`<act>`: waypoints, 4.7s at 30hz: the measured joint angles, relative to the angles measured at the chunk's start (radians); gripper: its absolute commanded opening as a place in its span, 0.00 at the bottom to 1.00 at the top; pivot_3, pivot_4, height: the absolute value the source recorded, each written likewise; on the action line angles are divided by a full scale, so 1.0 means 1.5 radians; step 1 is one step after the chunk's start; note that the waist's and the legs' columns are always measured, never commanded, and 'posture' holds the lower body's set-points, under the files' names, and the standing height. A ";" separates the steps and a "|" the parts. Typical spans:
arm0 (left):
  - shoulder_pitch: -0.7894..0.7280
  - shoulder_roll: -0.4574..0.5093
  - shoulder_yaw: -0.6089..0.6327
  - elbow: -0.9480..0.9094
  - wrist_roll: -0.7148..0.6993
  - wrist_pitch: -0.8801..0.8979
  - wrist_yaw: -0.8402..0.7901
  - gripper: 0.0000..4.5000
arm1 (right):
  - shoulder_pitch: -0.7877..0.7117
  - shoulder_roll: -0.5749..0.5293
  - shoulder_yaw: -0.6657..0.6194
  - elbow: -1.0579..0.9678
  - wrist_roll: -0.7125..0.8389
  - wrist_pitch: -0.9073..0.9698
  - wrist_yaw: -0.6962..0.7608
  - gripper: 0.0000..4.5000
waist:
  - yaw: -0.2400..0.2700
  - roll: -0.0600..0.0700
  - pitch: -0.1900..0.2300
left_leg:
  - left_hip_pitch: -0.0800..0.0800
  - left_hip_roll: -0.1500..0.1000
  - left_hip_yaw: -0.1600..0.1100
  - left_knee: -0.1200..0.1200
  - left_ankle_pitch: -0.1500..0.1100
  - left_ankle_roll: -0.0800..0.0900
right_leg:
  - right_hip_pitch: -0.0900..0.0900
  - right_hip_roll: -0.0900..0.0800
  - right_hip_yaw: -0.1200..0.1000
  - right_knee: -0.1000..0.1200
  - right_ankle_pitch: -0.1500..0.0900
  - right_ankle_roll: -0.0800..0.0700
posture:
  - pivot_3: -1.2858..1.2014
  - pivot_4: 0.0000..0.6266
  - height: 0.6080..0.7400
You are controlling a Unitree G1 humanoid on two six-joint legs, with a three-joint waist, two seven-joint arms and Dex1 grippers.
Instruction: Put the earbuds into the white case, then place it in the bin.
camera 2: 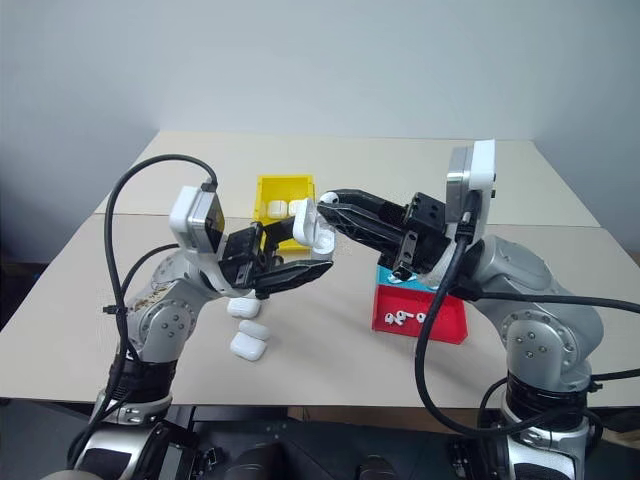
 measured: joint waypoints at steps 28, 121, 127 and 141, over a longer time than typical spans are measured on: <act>0.016 0.007 0.002 -0.016 -0.009 0.015 0.002 0.62 | -0.023 -0.031 0.038 0.018 -0.019 -0.053 -0.017 0.14 | 0.000 0.000 0.000 | 0.000 0.000 0.000 0.000 0.000 0.000 | 0.000 0.000 0.000 0.000 0.000 0.000 | 0.52 0.24 1.00; 0.008 0.016 0.015 0.003 0.009 0.018 0.016 0.62 | -0.027 -0.140 0.045 0.077 -0.077 -0.101 0.054 0.98 | 0.000 0.000 0.000 | 0.000 0.000 0.001 -0.001 0.000 0.000 | -0.001 0.000 0.000 -0.001 0.000 0.000 | 0.52 0.24 1.00; 0.009 0.047 0.033 0.004 0.009 0.016 0.007 0.62 | -0.103 -0.261 0.075 0.188 -0.143 -0.101 0.159 0.98 | 0.000 0.000 0.000 | 0.000 0.000 0.001 -0.001 0.000 0.000 | -0.001 0.000 0.001 -0.001 0.000 0.000 | 0.52 0.24 1.00; 0.034 0.002 0.008 0.005 0.022 -0.025 -0.007 0.62 | -0.321 -0.239 0.495 0.582 -0.682 -0.455 0.356 0.86 | -0.005 0.000 0.001 | 0.000 0.000 0.002 -0.001 0.000 0.000 | -0.002 0.000 0.001 -0.001 0.000 0.000 | 0.52 0.24 1.00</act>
